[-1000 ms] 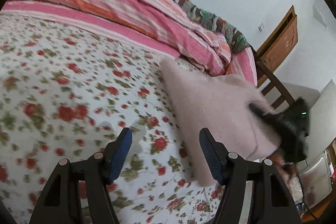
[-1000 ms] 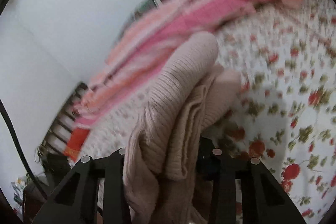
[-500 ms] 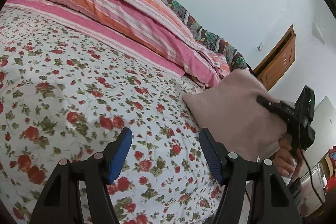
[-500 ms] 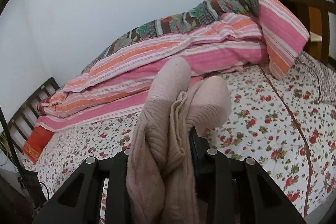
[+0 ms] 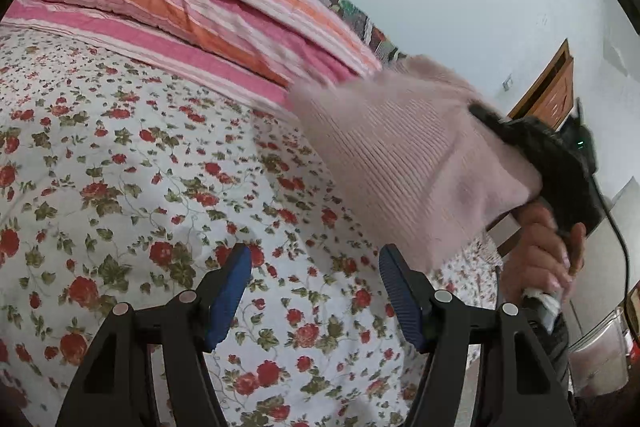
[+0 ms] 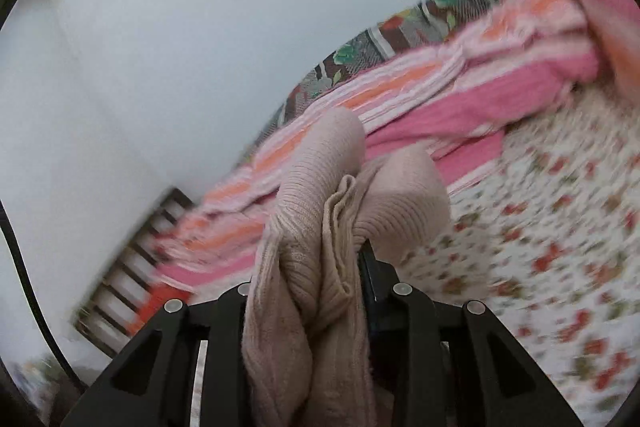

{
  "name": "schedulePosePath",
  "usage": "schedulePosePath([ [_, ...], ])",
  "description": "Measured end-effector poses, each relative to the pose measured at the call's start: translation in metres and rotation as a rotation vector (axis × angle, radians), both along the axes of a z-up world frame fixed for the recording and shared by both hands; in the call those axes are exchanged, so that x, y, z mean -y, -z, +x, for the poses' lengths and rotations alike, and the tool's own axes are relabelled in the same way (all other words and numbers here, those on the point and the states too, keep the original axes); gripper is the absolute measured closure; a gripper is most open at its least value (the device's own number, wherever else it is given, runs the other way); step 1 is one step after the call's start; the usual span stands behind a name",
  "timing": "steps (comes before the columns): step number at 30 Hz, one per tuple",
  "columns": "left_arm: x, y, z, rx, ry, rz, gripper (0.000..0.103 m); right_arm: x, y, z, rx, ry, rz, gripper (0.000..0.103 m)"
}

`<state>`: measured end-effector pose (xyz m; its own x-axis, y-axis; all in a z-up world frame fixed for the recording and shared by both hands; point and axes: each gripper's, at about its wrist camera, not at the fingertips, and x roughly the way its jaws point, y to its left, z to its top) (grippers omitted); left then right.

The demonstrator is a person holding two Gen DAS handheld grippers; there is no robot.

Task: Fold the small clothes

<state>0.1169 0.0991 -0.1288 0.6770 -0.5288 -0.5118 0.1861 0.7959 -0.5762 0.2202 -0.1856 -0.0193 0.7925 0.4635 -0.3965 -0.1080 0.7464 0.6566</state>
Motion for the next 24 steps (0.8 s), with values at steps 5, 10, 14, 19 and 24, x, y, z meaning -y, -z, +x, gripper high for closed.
schedulePosePath([
  [5,0.023,0.014,0.003,-0.028,0.055,0.052,0.04,0.026,0.082,0.016,-0.199,0.087,-0.114,0.073],
  [10,0.072,0.018,0.005,-0.037,0.153,0.173,0.04,0.075,0.128,0.024,-0.315,0.066,0.022,0.067],
  [14,0.105,0.017,0.008,-0.025,0.144,0.297,0.04,0.069,0.101,0.01,-0.249,0.043,-0.182,0.063],
  [19,0.125,0.025,0.014,-0.052,0.12,0.377,0.058,0.067,0.072,-0.03,-0.153,0.009,-0.4,0.063],
  [24,0.143,0.029,0.019,-0.038,0.113,0.448,0.074,0.072,0.067,-0.053,-0.108,-0.054,-0.404,0.063],
])
